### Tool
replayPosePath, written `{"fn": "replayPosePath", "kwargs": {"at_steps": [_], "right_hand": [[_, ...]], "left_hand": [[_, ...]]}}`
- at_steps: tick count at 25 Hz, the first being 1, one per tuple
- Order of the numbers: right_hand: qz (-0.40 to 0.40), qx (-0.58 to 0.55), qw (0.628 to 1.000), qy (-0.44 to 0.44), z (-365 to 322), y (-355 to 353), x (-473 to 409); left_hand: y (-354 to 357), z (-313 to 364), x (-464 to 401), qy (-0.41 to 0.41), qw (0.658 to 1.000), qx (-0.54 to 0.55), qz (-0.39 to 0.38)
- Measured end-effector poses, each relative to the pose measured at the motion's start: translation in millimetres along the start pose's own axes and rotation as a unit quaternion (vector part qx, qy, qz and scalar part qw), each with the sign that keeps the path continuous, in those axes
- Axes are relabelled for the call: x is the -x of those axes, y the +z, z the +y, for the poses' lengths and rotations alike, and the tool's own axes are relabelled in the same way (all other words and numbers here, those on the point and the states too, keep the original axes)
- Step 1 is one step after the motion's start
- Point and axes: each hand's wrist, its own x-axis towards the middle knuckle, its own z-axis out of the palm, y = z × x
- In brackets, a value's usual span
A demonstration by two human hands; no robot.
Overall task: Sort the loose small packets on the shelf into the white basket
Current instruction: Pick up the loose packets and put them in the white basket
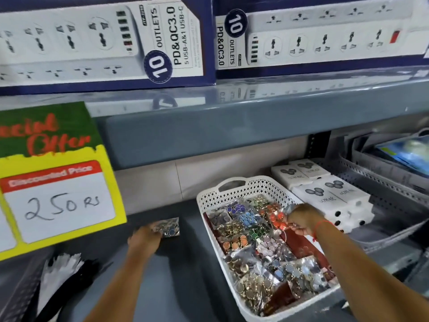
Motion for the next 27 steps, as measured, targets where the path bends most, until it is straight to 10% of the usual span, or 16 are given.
{"fn": "replayPosePath", "kwargs": {"at_steps": [6, 10, 18, 22, 27], "right_hand": [[0.140, 0.420, 0.890, -0.108, -6.4, 23.8, -2.5], [0.212, 0.499, 0.830, -0.131, -6.5, 27.4, 5.6], [0.108, 0.066, 0.934, -0.333, -52.1, 62.3, 51.6], [-0.135, -0.130, 0.946, -0.265, -90.6, 107.3, 90.1], [-0.170, -0.237, 0.937, -0.191, -79.0, 72.6, 86.8]], "left_hand": [[12.2, 19.3, -12.9, -0.066, 0.998, 0.014, 0.001], [12.5, 19.9, -16.3, -0.131, 0.975, 0.179, -0.009], [-40.1, 20.8, 32.6, -0.175, 0.831, 0.504, -0.156], [-58.0, 47.4, 70.0, -0.108, 0.830, 0.504, -0.215], [-46.1, 91.5, 102.5, -0.027, 0.835, 0.502, -0.222]]}}
